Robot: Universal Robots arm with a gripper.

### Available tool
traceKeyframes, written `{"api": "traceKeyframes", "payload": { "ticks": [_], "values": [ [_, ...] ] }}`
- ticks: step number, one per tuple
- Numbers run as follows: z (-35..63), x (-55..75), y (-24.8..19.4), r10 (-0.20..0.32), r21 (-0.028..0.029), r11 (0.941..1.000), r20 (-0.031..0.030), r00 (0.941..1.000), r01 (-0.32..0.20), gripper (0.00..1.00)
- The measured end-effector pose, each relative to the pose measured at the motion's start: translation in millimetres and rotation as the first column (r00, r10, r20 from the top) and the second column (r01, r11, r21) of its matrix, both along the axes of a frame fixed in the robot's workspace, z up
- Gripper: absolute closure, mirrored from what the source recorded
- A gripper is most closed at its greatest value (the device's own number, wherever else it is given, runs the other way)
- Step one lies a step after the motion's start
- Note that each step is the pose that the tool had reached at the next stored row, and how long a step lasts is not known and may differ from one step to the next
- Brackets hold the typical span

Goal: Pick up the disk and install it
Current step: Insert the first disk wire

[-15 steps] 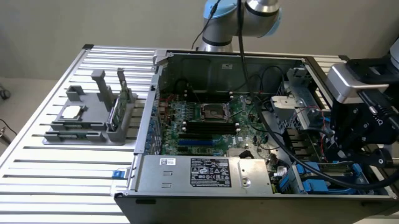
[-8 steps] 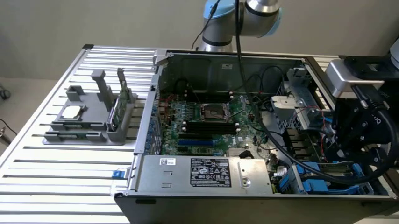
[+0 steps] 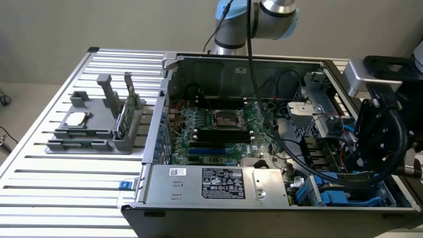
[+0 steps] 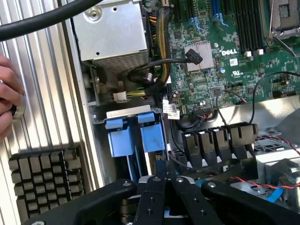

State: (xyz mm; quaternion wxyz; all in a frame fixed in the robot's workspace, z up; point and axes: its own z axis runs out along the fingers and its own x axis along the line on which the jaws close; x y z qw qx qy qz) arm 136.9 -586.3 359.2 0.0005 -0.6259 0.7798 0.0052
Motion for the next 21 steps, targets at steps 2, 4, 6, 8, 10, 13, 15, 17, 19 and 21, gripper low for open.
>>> {"api": "traceKeyframes", "payload": {
  "ticks": [2,4,6,8,10,13,15,17,19,21],
  "values": [
    [0.2,0.0,0.0,-0.032,0.0,0.9995,0.0,0.9995,0.032,0.89],
    [0.4,0.0,0.0,-0.064,-0.0001,0.9979,0.0,0.9979,0.064,0.89],
    [0.6,0.0,0.0,-0.098,-0.0001,0.9952,0.0,0.9952,0.098,0.89],
    [0.8,0.0,0.0,-0.13,-0.0001,0.9915,0.0,0.9915,0.13,0.89],
    [1.0,0.0,0.0,-0.162,-0.0002,0.9867,0.0,0.9867,0.162,0.89],
    [1.2,0.0,0.0,-0.212,-0.0002,0.9773,0.0,0.9773,0.212,0.89],
    [1.4,0.0,0.0,-0.243,0.0,0.9701,0.0,0.9701,0.243,0.89],
    [1.7,0.0,0.0,-0.274,-0.0001,0.9618,0.0,0.9618,0.274,0.89],
    [2.2,0.0,0.0,-0.304,-0.0002,0.9527,0.0,0.9527,0.304,0.89],
    [2.8,0.0,0.0,-0.335,-0.0002,0.9424,0.0,0.9424,0.335,0.89]
  ]
}}
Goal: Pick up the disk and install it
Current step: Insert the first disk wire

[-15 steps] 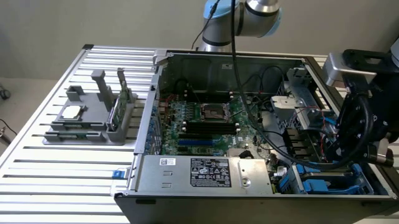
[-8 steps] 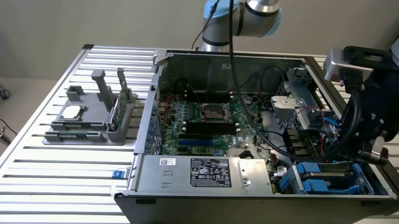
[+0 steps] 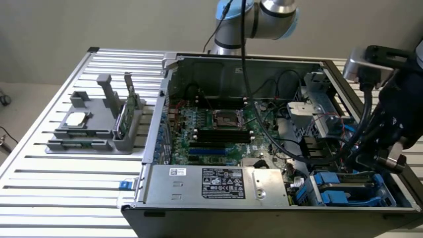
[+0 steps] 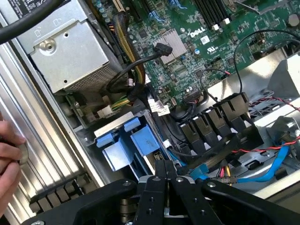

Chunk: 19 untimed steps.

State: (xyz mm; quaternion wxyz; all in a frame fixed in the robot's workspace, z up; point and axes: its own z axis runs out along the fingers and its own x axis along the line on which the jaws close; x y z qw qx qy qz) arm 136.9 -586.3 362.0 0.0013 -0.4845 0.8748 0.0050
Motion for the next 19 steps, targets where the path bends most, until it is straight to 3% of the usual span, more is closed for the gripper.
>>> {"api": "traceKeyframes", "payload": {
  "ticks": [5,10,14,19],
  "values": [
    [1.5,0.0,0.0,-0.079,0.0,0.9969,0.0,0.9969,0.079,0.89],
    [3.3,0.0,0.0,-0.156,0.0002,0.9878,0.0,0.9878,0.156,0.89],
    [5.3,0.0,0.0,-0.215,0.0002,0.9767,-0.0001,0.9767,0.215,0.89],
    [7.8,0.0,0.0,-0.288,0.0,0.9575,0.0,0.9575,0.288,0.89]
  ]
}}
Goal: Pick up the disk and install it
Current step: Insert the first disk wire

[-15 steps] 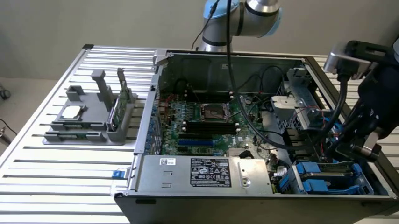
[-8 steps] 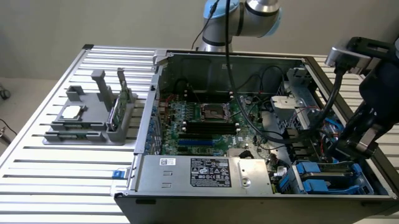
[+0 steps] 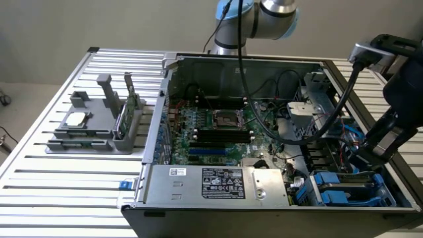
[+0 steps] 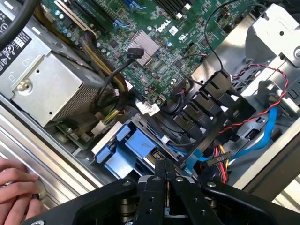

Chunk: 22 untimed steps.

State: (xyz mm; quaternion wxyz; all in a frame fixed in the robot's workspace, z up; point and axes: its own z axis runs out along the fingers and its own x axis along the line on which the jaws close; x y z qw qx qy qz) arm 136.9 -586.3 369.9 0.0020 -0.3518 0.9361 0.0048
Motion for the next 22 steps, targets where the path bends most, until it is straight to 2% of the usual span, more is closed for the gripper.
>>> {"api": "traceKeyframes", "payload": {
  "ticks": [5,11,17,22],
  "values": [
    [2.2,0.0,0.0,-0.074,0.0001,0.9973,0.0,0.9973,0.074,0.89],
    [4.2,0.0,0.0,-0.164,0.0002,0.9865,0.0,0.9865,0.164,0.89],
    [5.7,0.0,0.0,-0.252,0.0,0.9676,0.0,0.9676,0.252,0.89],
    [7.0,0.0,0.0,-0.327,-0.0001,0.9452,0.0,0.9452,0.327,0.89]
  ]
}}
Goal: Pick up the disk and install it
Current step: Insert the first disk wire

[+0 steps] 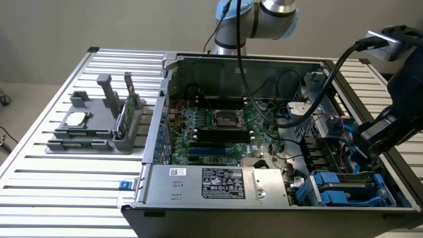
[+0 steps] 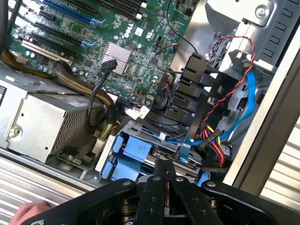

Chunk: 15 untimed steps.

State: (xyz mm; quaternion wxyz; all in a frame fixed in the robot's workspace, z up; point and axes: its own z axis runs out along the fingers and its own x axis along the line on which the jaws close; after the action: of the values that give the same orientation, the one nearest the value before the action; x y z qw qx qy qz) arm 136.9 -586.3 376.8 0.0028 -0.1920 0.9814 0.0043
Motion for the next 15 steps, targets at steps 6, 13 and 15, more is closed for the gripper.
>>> {"api": "traceKeyframes", "payload": {
  "ticks": [6,13,15],
  "values": [
    [1.4,0.0,0.0,-0.092,0.0,0.9957,0.0,0.9957,0.092,0.89],
    [2.9,0.0,0.0,-0.198,0.0,0.9802,0.0,0.9802,0.198,0.89],
    [3.2,0.0,0.0,-0.229,0.0,0.9735,0.0,0.9735,0.229,0.89]
  ]
}}
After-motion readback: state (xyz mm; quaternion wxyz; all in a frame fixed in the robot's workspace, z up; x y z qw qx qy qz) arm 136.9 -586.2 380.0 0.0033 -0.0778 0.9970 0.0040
